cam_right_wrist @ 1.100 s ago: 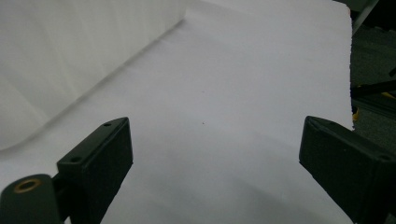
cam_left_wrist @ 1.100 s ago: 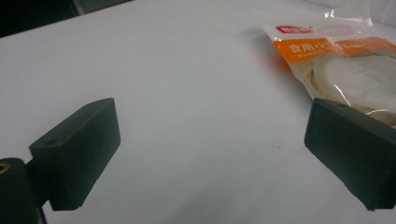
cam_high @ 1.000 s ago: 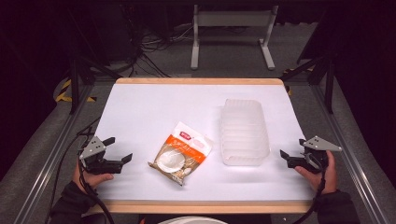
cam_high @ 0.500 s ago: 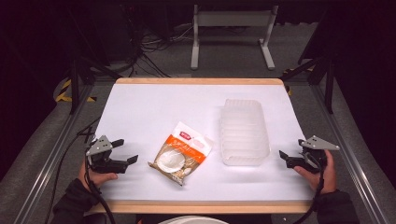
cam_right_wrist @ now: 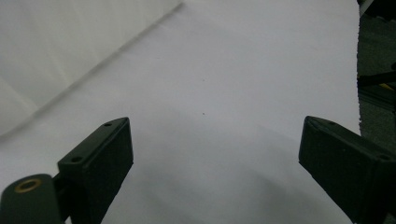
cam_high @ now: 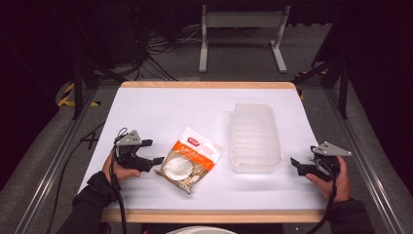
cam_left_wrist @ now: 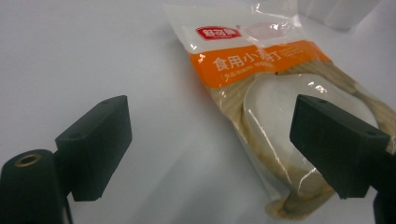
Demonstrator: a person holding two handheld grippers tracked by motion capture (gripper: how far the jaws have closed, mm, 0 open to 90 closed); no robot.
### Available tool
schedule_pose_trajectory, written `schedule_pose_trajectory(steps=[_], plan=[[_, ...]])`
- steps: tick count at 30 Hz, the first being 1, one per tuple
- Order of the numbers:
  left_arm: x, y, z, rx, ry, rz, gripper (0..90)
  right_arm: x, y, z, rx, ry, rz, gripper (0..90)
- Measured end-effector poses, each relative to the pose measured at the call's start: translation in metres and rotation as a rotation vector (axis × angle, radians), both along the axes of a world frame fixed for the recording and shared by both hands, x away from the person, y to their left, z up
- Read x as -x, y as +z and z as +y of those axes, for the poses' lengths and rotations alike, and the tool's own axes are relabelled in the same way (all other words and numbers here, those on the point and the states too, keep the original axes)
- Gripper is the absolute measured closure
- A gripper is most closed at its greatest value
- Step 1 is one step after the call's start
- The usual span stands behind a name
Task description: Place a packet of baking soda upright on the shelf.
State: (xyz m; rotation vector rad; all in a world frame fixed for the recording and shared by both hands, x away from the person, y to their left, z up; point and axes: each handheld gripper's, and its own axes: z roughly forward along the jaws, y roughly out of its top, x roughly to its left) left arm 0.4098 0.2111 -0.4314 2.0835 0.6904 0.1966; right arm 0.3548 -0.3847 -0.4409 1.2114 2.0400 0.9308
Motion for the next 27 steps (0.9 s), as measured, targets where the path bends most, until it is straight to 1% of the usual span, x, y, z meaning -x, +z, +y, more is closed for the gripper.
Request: schedule_pose_trajectory(steps=[1,3,4,5,7,8,9,10,11,12,13,14,15,16,17,19,20,21,23,26,27], plan=[[-0.005,0.0,-0.006,-0.018,-0.01,0.005,15.2,0.0,0.0,0.0,0.002,0.002,0.0,10.7],[-0.014,-0.002,-0.015,-0.025,-0.025,0.041,15.2,-0.001,0.0,0.001,0.008,0.004,0.006,10.7],[-0.016,-0.002,-0.019,-0.03,-0.025,0.053,15.4,-0.001,0.0,0.001,0.01,0.004,0.01,10.7],[-0.021,-0.003,-0.023,-0.045,-0.029,0.057,15.5,-0.001,0.0,0.001,0.012,0.006,0.01,10.7],[-0.029,-0.005,-0.031,-0.074,-0.02,0.087,15.0,-0.001,-0.001,0.002,0.016,0.008,0.014,10.7],[-0.033,-0.006,-0.036,-0.069,-0.011,0.123,15.6,-0.001,-0.001,0.002,0.016,0.01,0.015,10.7],[-0.037,-0.007,-0.039,-0.066,-0.022,0.138,16.5,-0.001,-0.001,0.002,0.016,0.014,0.016,10.8],[-0.037,-0.007,-0.039,-0.066,-0.022,0.138,16.8,-0.001,-0.001,0.002,0.016,0.014,0.016,10.8],[-0.039,-0.007,-0.043,-0.071,-0.028,0.136,16.8,-0.001,-0.001,0.002,0.016,0.018,0.016,10.8],[-0.042,-0.008,-0.047,-0.092,-0.039,0.142,16.9,-0.001,-0.001,0.002,0.015,0.019,0.016,10.8],[-0.044,-0.01,-0.052,-0.092,-0.042,0.172,16.7,-0.001,-0.001,0.002,0.015,0.019,0.018,10.8],[-0.047,-0.01,-0.056,-0.09,-0.053,0.179,17.3,-0.001,-0.001,0.002,0.015,0.021,0.02,10.8],[-0.049,-0.011,-0.059,-0.099,-0.055,0.185,18.0,-0.002,-0.001,0.002,0.013,0.025,0.024,10.9],[-0.051,-0.01,-0.063,-0.108,-0.058,0.195,18.7,-0.002,-0.001,0.001,0.011,0.026,0.026,10.9],[-0.053,-0.011,-0.066,-0.105,-0.068,0.212,19.0,-0.002,-0.001,0.001,0.008,0.026,0.027,10.9],[-0.054,-0.012,-0.073,-0.118,-0.064,0.217,20.2,-0.002,-0.001,0.001,0.005,0.028,0.028,10.9],[-0.055,-0.012,-0.076,-0.119,-0.07,0.215,19.1,-0.002,-0.001,0.001,0.006,0.029,0.029,10.9],[-0.056,-0.012,-0.077,-0.116,-0.075,0.22,18.4,-0.002,-0.001,0.001,0.008,0.03,0.031,10.9],[-0.058,-0.012,-0.08,-0.108,-0.069,0.236,18.7,-0.002,-0.001,0.001,0.007,0.035,0.034,10.9],[-0.057,-0.012,-0.082,-0.097,-0.088,0.248,20.2,-0.003,-0.001,0.002,0.008,0.037,0.037,10.9],[-0.056,-0.011,-0.082,-0.093,-0.104,0.256,22.7,-0.003,-0.001,0.002,0.008,0.038,0.038,10.9]])
